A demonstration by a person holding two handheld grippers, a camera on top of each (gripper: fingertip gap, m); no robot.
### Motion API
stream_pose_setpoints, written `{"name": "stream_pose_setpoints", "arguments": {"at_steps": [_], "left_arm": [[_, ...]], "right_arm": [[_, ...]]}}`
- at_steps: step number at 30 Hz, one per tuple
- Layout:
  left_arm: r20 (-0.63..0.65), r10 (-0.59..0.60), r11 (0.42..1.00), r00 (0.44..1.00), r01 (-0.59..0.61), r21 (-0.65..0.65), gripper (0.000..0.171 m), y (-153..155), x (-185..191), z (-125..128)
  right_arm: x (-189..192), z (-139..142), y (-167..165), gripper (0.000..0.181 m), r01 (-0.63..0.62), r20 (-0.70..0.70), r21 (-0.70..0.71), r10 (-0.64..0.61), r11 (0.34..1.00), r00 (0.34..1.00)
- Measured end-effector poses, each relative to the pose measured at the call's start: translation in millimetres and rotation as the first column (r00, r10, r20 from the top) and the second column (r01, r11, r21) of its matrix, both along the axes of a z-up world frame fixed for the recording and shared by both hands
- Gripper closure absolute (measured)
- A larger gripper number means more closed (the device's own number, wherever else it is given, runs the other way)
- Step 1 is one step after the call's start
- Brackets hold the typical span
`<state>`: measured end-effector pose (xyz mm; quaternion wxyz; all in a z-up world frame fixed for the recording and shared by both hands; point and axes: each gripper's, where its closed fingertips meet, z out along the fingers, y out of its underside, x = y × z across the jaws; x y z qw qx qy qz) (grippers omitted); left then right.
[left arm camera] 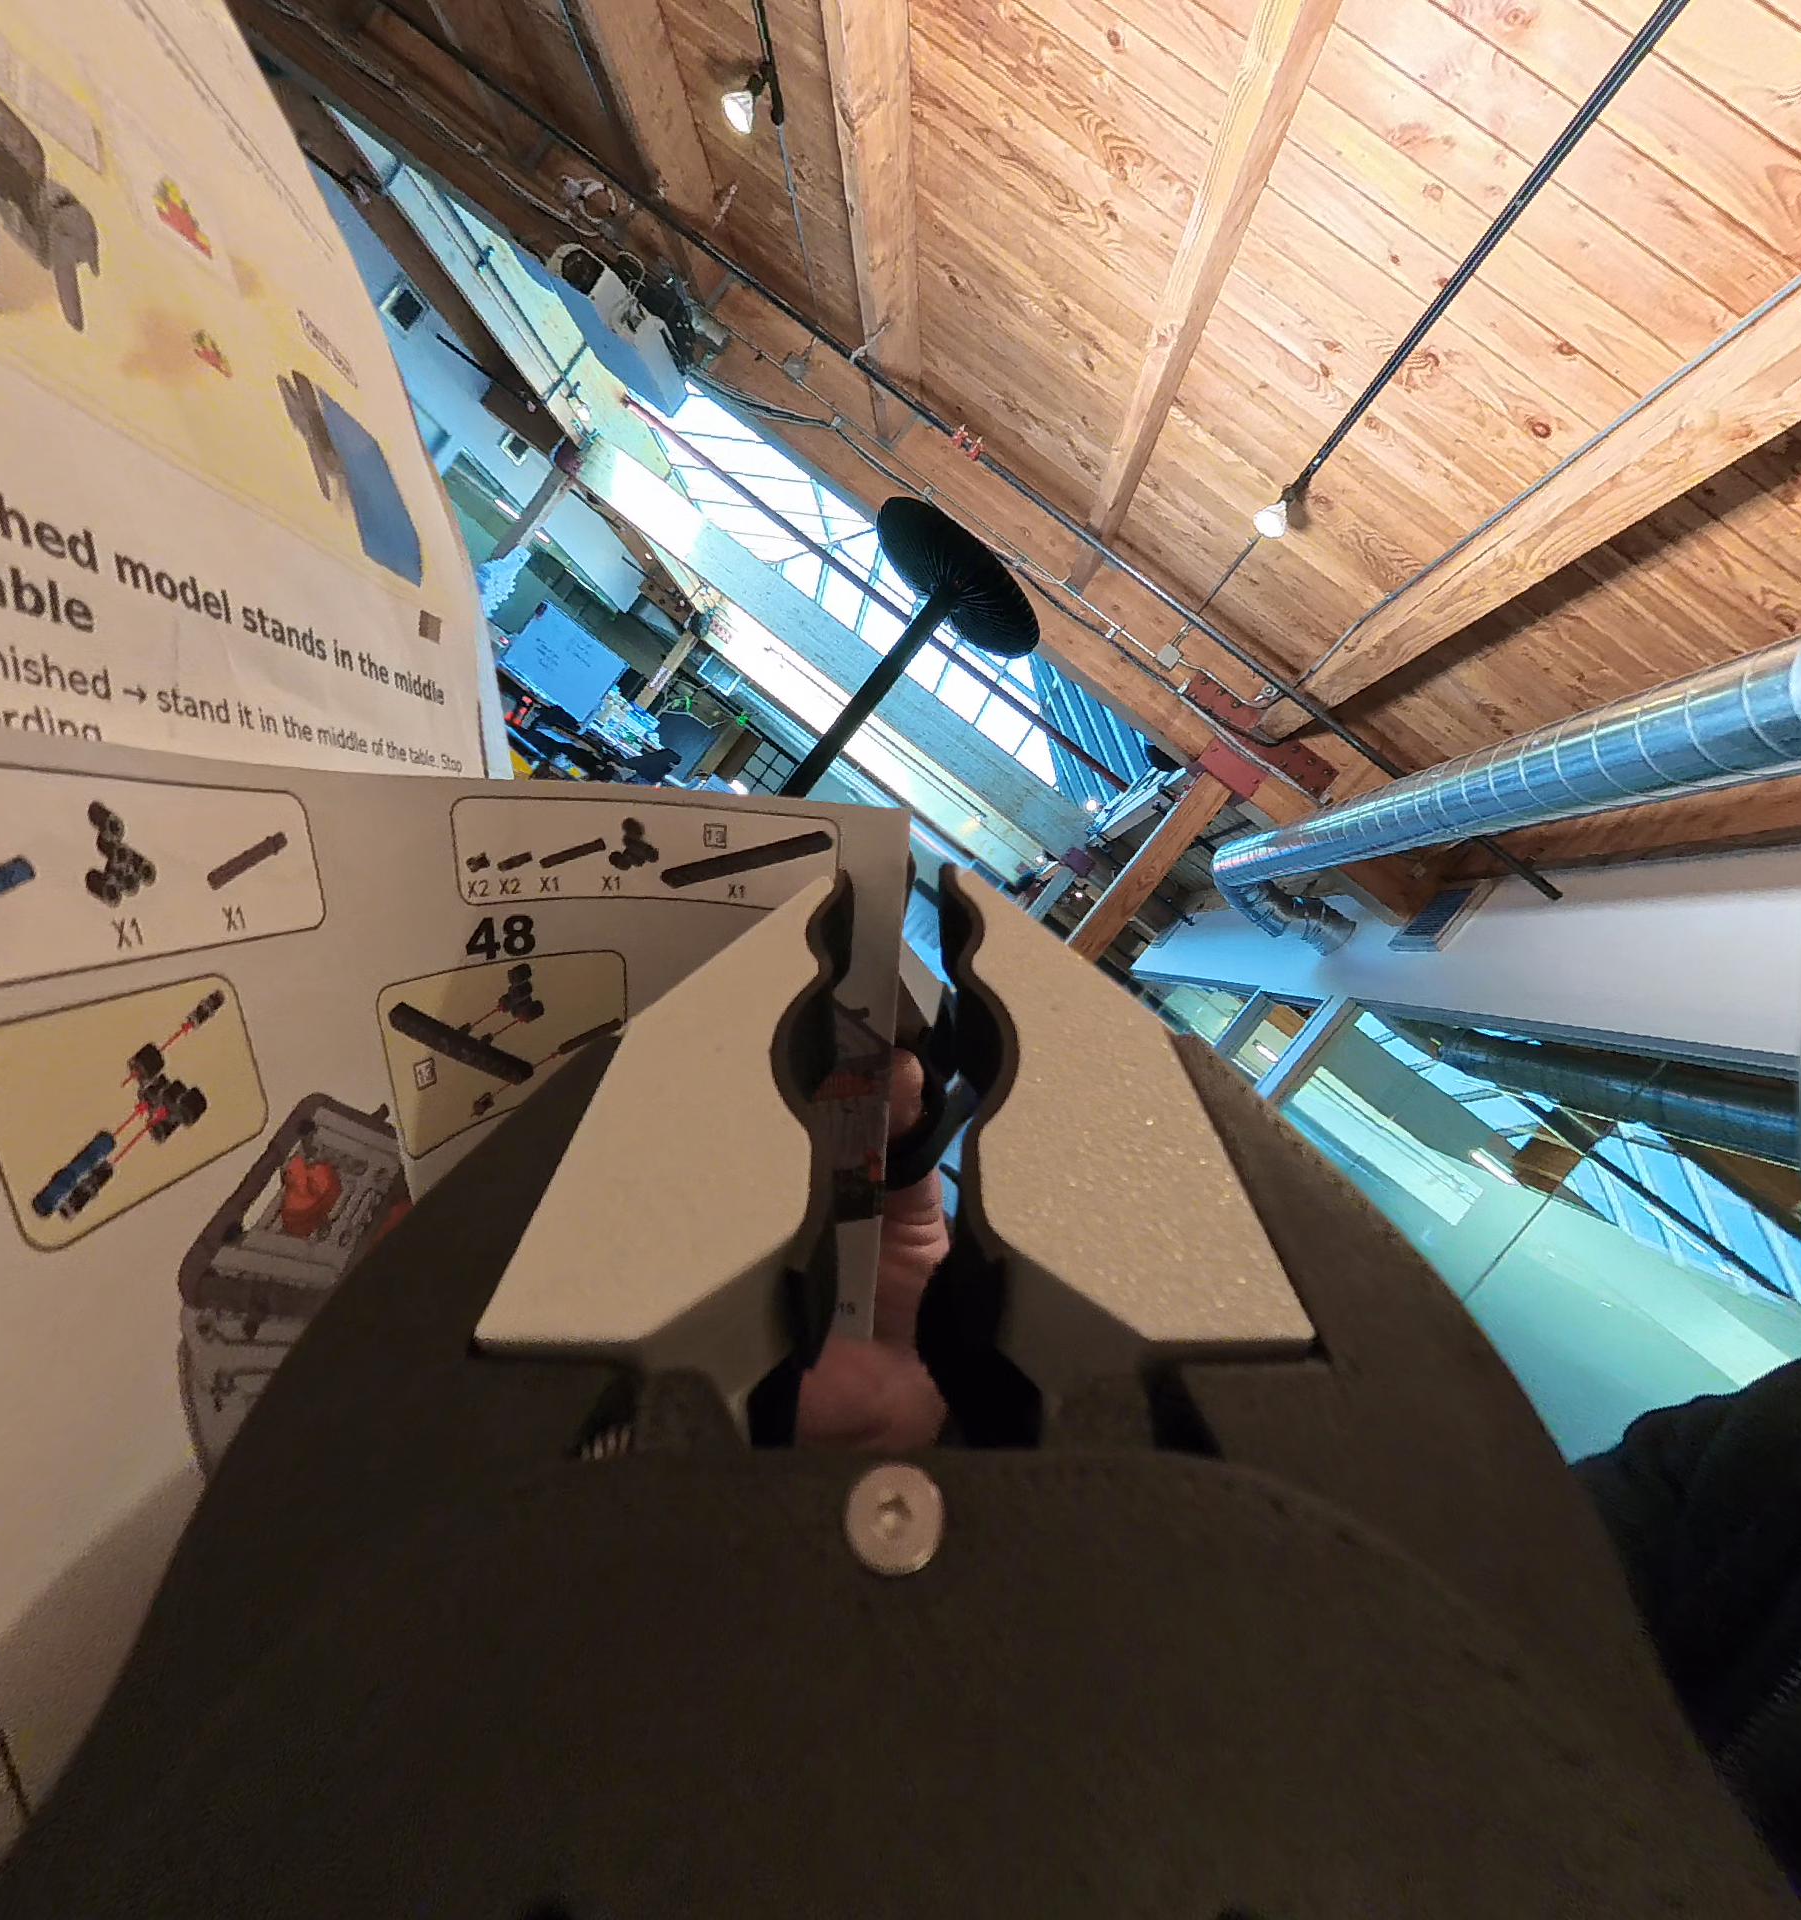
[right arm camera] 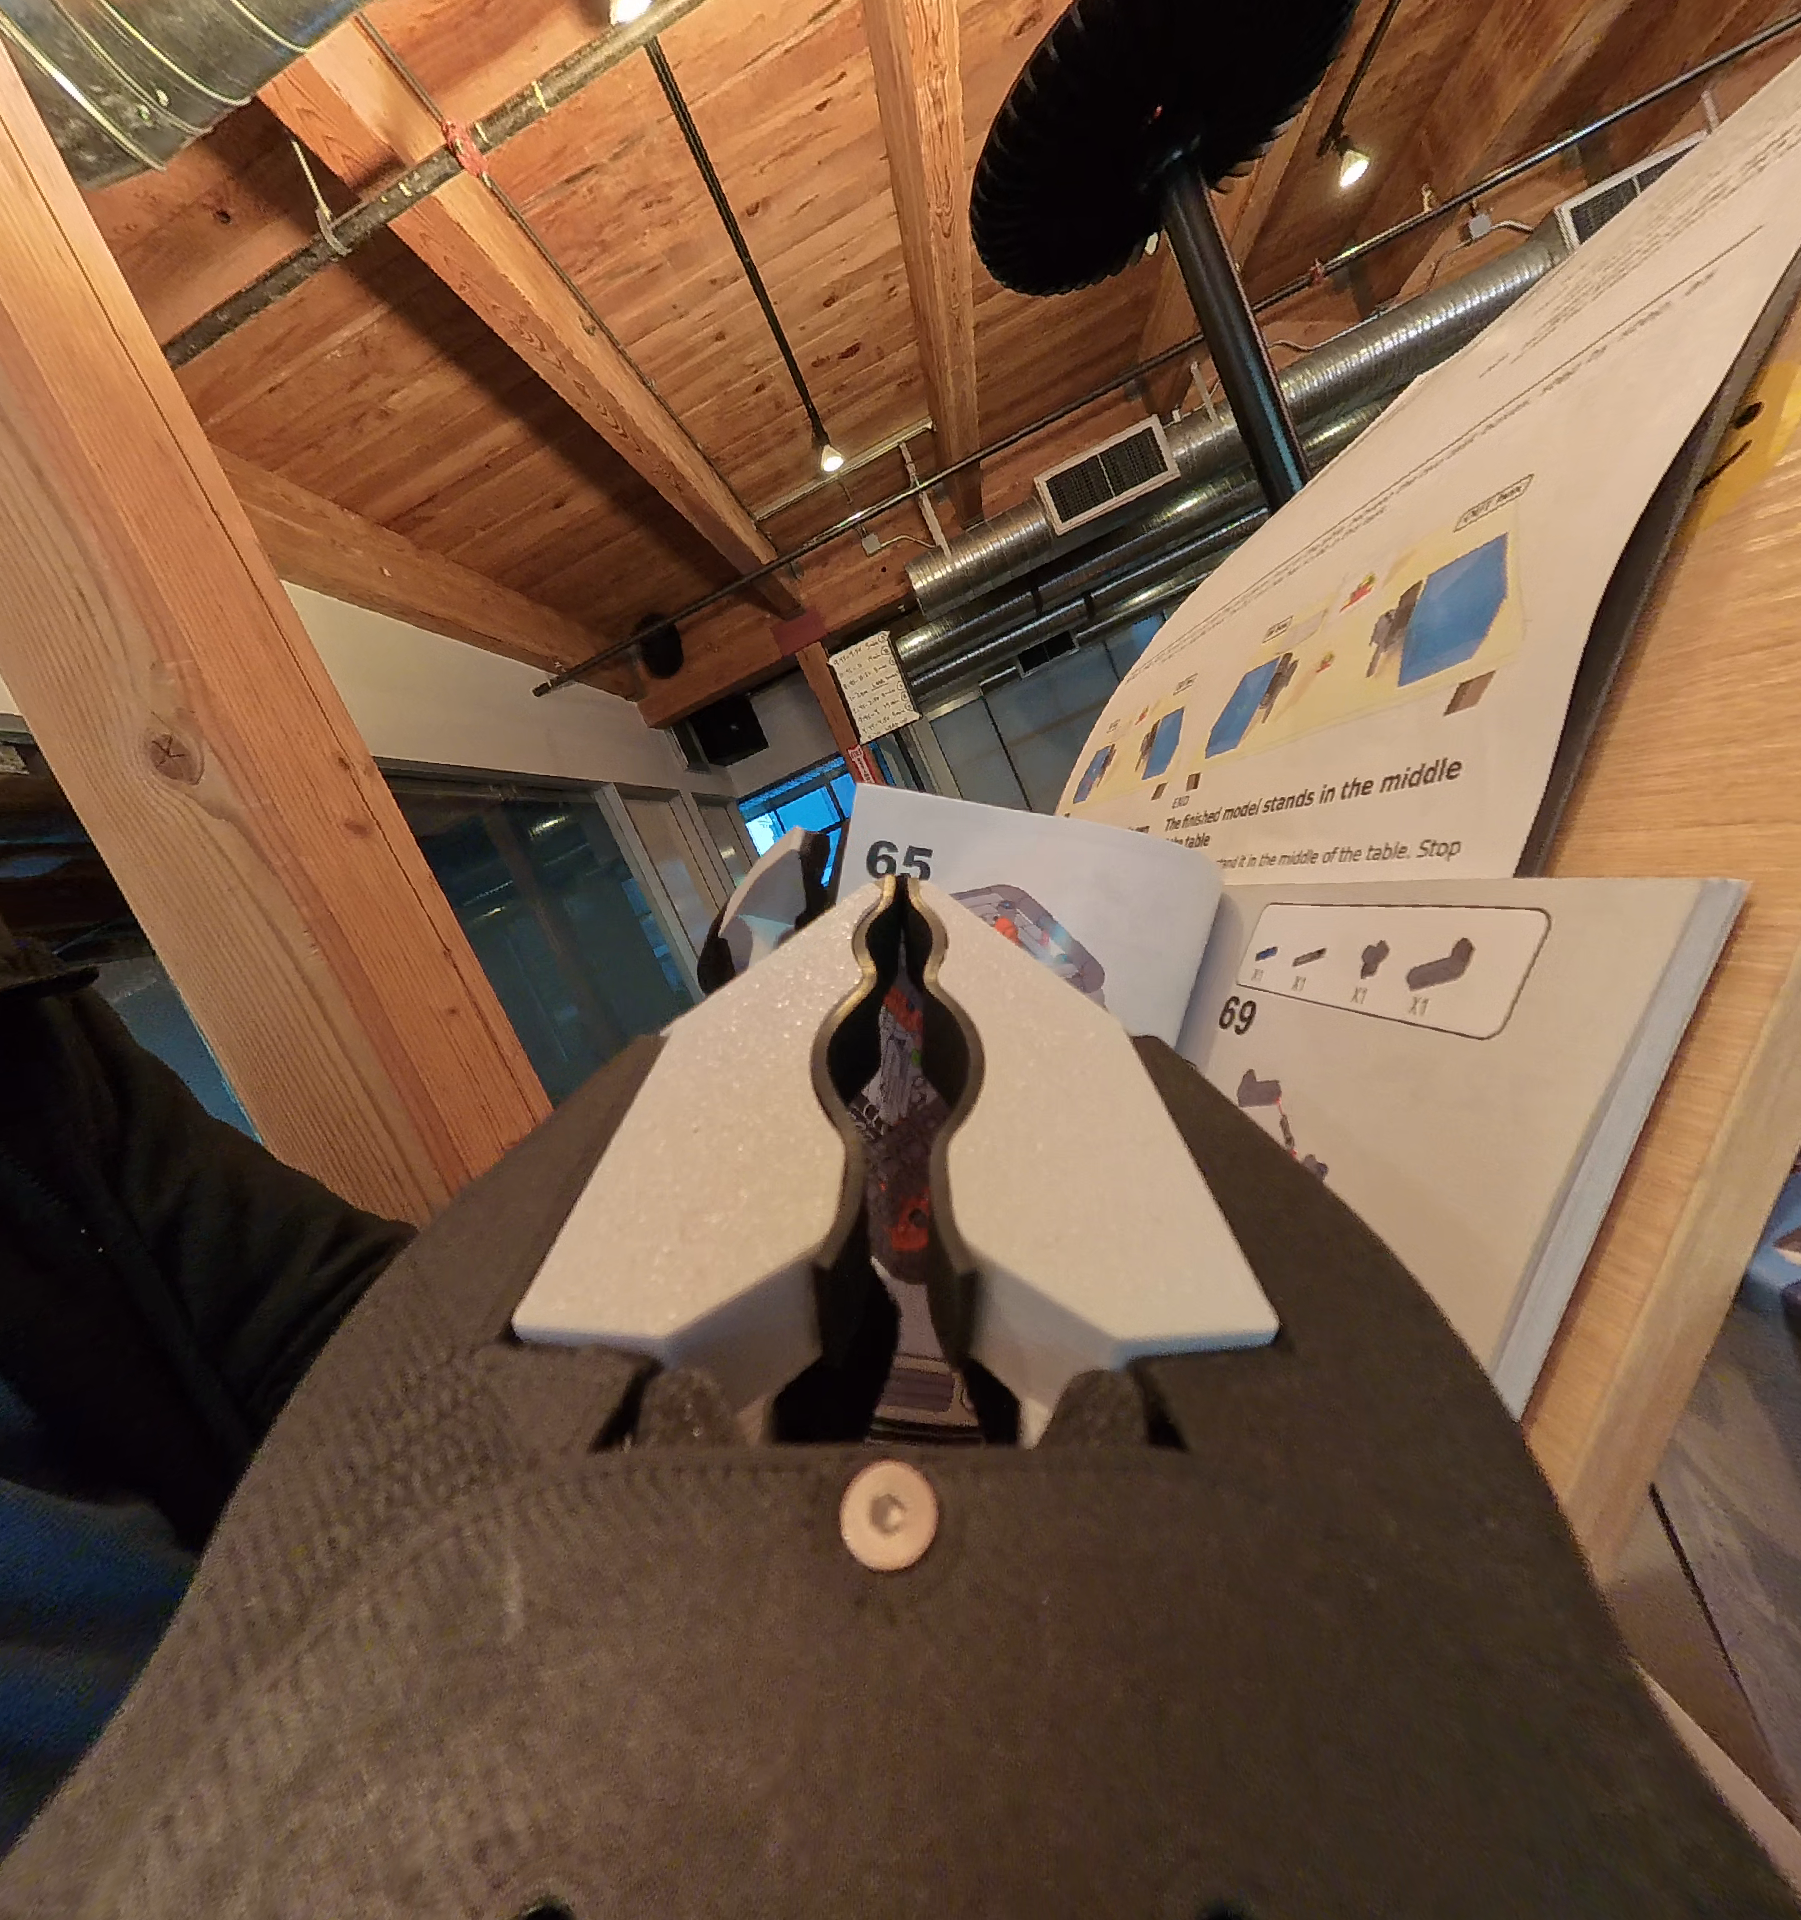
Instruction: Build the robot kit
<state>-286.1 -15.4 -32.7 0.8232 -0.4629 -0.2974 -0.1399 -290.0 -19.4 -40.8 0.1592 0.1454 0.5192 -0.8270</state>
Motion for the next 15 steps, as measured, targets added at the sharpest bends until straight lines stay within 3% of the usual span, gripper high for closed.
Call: {"name": "stream_pose_setpoints", "arguments": {"at_steps": [15], "left_arm": [[-0.048, 0.173, 0.979, 0.984, -0.177, -0.1, 0.163, -3.0, -3.3, -1.6]], "right_arm": [[1.7, -0.4, -5.9, 0.181, 0.013, -0.023, 0.023, -0.012, 1.0, 1.0]]}}
